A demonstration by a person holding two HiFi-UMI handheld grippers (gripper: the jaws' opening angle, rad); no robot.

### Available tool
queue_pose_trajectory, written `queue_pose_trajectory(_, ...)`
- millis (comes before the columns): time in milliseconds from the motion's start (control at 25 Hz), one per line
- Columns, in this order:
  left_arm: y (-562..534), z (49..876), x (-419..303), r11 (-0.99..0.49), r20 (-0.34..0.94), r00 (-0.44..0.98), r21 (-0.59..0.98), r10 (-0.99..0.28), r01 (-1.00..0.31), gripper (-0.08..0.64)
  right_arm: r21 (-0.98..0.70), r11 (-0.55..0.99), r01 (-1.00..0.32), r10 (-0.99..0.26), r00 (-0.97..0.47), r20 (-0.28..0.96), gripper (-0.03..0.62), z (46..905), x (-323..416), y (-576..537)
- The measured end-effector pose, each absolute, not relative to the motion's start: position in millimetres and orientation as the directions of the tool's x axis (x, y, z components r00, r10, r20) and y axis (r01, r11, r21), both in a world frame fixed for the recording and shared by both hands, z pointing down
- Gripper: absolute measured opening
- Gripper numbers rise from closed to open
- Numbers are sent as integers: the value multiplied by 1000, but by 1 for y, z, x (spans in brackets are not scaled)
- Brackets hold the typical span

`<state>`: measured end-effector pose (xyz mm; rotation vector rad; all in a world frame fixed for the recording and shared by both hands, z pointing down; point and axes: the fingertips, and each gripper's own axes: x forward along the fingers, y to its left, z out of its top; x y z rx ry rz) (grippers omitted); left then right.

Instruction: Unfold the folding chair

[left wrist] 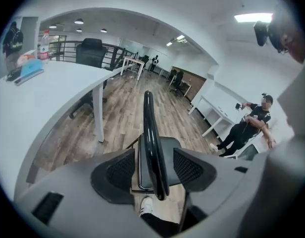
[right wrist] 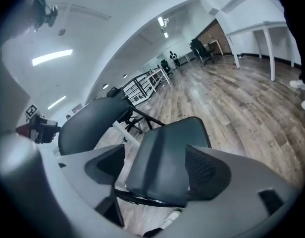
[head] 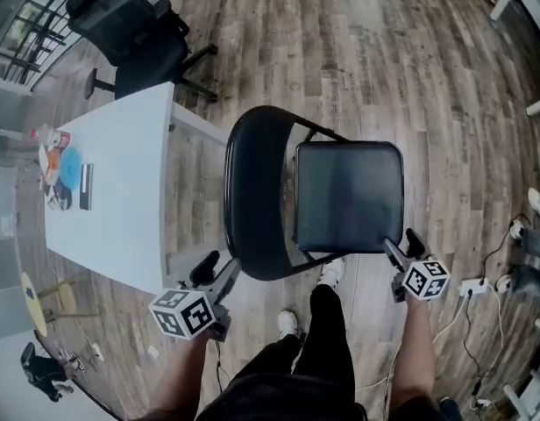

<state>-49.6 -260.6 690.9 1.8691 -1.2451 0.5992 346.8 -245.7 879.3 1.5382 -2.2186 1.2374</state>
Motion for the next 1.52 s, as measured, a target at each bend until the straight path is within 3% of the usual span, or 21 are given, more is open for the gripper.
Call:
queue_pose_trajectory(120,-242,655,-52,-292,668,396,270,-630,-918,219,-424,209,-881,-737,-427,524,348,789,281,-223)
queue_pose_trajectory(280,-196,595,-57,-386,505,445,224,-739,-895,51,-260,176,-949,-844,-282,457,28,673,225,-164)
queue_pose_trajectory(320,-180,581,-59,-399,470,470,248,-747,-883,19,-212,162,-964,-866,-242,438,22,649,213,-146)
queue_pose_trajectory(560,-86,528,-68,-482,342,550,269,-762,-834,5,15,136,-991,-952,-126,278,15,535,169,-44)
queue_pose_trajectory(880,9,492,-68,-501,295,557,249,-776,-829,5,26,115,-993,-976,-108,191,15,466,129,55)
queue_pose_trajectory(1120,66,459,-49,-546,253,543,64,-801,-835,5,103,181,-978,-970,-160,185,14,459,105,110)
queue_pose_trajectory(1520,116,441,-5,-462,228,484,146,-845,-875,5,98,240,-966,-969,-232,90,14,423,150,148)
